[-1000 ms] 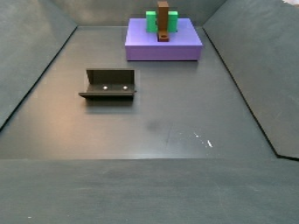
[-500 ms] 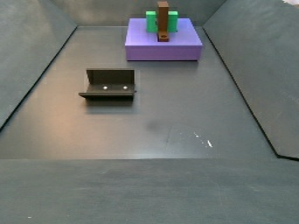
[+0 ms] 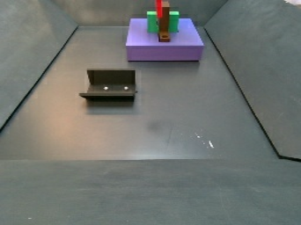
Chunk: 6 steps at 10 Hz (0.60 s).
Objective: Pick up the red object. Move up. Move to above the board. Insert the red object.
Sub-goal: Insert the red object.
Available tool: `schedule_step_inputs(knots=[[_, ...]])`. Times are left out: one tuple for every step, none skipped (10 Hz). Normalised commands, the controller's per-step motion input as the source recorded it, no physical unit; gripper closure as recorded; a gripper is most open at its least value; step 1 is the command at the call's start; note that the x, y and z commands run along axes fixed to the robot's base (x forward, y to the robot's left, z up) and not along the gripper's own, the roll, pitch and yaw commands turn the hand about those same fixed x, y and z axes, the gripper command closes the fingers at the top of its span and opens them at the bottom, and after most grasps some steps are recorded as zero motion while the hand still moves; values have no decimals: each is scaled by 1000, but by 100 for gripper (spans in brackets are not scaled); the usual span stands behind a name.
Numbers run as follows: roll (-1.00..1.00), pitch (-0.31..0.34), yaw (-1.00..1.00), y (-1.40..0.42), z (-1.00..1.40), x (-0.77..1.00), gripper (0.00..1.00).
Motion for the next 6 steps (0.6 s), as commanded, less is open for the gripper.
schedule_step_inputs(knots=[[0,0,-166,163,-486,0,100],[-60,-11,-149,109,-291,-106,100],[-101,-39,-111,71,-117,-109,100],[-116,-83,-60,54,-51,-157,100],[-116,-111,-74,54,-66,-203,100],[-113,-150,-91,60,-134,-217,100]])
